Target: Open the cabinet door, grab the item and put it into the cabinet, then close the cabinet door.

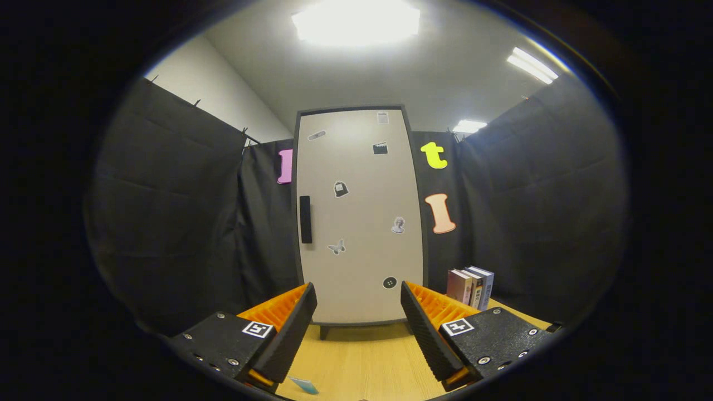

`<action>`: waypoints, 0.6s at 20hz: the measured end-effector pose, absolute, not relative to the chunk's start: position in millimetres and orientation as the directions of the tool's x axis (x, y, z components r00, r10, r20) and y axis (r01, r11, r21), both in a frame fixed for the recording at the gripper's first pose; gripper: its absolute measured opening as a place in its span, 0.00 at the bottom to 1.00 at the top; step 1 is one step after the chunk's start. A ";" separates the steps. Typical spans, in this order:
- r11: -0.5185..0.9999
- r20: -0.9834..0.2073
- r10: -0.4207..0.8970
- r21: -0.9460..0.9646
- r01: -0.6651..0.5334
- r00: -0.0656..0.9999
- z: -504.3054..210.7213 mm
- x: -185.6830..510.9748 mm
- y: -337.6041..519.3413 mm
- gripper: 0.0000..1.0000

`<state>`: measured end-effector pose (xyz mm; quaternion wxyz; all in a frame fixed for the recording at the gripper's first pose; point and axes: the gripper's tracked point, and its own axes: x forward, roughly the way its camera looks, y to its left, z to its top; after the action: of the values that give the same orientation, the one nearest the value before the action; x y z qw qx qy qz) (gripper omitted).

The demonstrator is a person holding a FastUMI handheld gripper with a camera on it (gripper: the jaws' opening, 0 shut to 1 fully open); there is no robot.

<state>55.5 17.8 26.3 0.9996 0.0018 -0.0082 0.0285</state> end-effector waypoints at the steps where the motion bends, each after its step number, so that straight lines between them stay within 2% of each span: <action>1: 0.998 0.022 0.065 -0.001 -0.065 0.998 30.9 61.4 20.5 0.94; 12: 0.984 0.057 0.176 -0.010 -0.176 0.983 80.4 156.1 76.8 0.94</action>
<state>156.1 76.8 80.4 0.9957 -0.0027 -0.0289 0.0885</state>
